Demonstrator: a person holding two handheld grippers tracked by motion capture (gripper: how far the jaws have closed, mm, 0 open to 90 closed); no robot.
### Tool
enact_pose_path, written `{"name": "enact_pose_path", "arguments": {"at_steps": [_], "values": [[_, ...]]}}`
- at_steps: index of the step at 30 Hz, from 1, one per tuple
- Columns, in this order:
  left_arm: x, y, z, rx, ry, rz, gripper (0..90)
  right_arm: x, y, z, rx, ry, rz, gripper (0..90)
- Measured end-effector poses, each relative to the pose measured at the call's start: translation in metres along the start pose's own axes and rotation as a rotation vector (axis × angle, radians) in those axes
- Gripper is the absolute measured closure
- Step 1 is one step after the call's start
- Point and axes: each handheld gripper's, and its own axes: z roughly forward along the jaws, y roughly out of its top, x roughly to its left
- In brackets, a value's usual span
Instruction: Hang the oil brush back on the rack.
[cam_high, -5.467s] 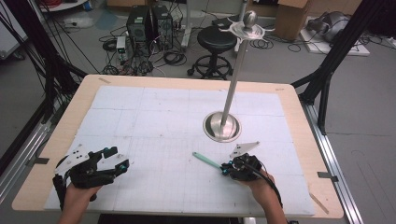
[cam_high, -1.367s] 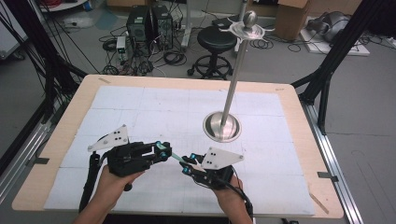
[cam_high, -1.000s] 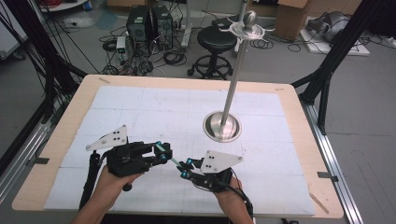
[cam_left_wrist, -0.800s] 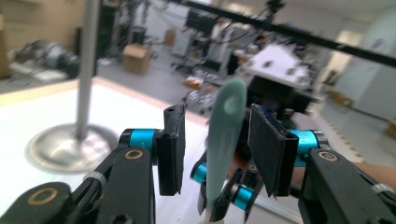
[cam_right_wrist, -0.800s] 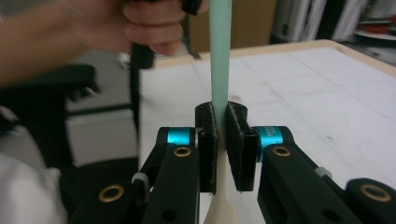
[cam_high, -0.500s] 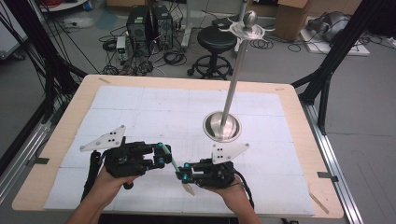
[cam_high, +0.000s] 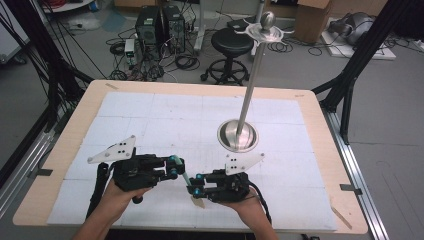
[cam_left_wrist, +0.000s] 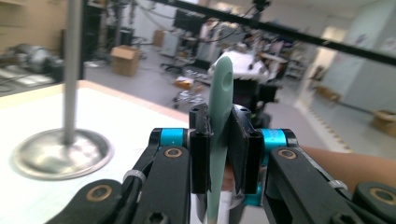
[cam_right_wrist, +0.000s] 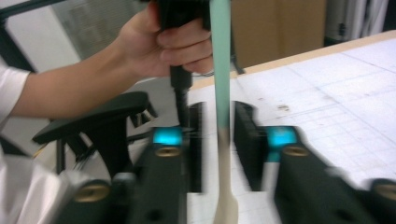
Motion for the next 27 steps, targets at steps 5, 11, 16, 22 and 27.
{"name": "enact_pose_path", "arguments": {"at_steps": [5, 11, 16, 22, 27], "values": [[0.0, 0.001, 0.0, 0.011, 0.063, -0.008, 79.5, 0.008, 0.005, -0.001, 0.017, -0.157, -0.057, 64.5], [-0.001, 0.0, 0.003, 0.01, 0.091, -0.008, 79.7, 0.012, 0.013, 0.007, 0.031, -0.205, -0.078, 68.8], [-0.002, 0.0, 0.004, 0.011, 0.087, -0.01, 80.0, 0.011, 0.015, 0.01, 0.026, -0.188, -0.072, 83.8], [-0.002, 0.002, -0.004, -0.064, 0.069, -0.002, 59.3, 0.009, 0.016, 0.004, 0.014, -0.176, -0.048, 84.3], [0.006, -0.002, -0.025, -0.091, 0.129, 0.031, 43.0, 0.005, 0.021, -0.013, -0.049, -0.203, -0.031, 84.3]]}}
